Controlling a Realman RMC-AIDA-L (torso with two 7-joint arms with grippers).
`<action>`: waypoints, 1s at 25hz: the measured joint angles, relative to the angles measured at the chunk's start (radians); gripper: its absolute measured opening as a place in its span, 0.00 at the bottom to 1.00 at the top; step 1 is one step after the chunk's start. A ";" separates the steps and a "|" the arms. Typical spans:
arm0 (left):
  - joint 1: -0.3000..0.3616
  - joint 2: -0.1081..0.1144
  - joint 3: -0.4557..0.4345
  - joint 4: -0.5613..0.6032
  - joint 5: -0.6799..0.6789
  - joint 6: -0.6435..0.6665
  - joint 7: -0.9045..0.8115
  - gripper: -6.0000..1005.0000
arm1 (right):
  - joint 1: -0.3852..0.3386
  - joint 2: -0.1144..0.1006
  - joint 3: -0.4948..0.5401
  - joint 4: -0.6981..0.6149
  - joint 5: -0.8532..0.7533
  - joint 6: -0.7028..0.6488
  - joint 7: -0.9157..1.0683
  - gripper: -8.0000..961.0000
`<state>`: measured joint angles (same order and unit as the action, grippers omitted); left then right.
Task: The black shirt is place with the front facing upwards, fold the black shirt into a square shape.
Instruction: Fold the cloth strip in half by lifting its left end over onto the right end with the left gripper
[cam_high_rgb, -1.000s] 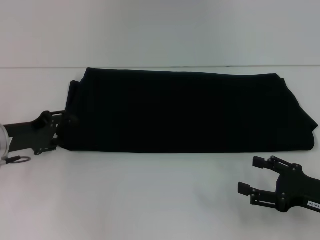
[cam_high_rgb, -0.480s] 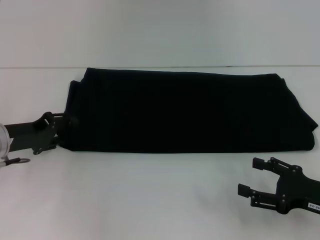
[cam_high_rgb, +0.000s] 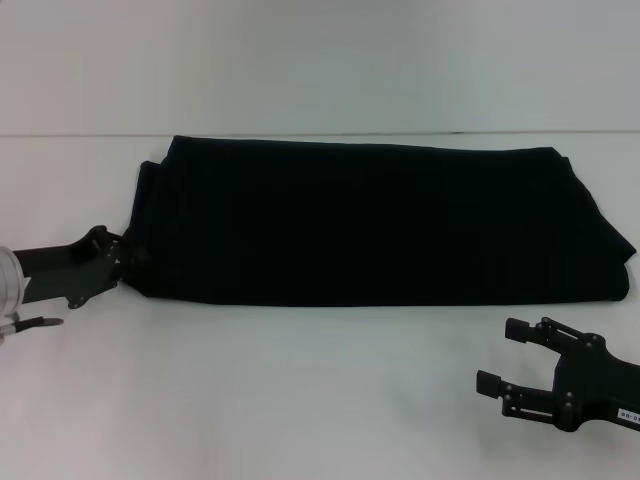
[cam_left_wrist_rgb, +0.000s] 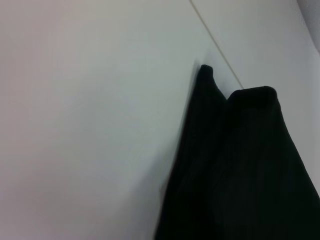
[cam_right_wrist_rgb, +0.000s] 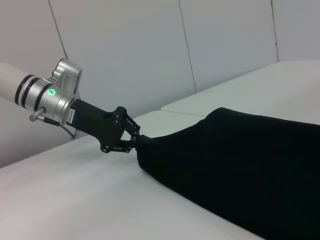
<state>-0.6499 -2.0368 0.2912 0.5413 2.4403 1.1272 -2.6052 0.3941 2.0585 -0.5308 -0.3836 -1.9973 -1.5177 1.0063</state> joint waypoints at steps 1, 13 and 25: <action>0.001 0.000 -0.002 0.000 0.000 -0.001 0.000 0.30 | 0.000 0.000 0.000 0.000 0.000 0.000 0.000 0.97; 0.014 -0.005 -0.011 -0.001 -0.034 -0.025 0.038 0.02 | 0.008 0.000 0.001 0.002 0.000 -0.007 0.002 0.97; 0.033 0.012 -0.083 0.021 -0.081 -0.088 0.094 0.02 | 0.009 0.001 0.008 0.006 0.003 -0.010 0.002 0.97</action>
<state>-0.6173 -2.0244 0.2084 0.5618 2.3593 1.0394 -2.5117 0.4034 2.0591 -0.5225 -0.3779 -1.9947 -1.5274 1.0078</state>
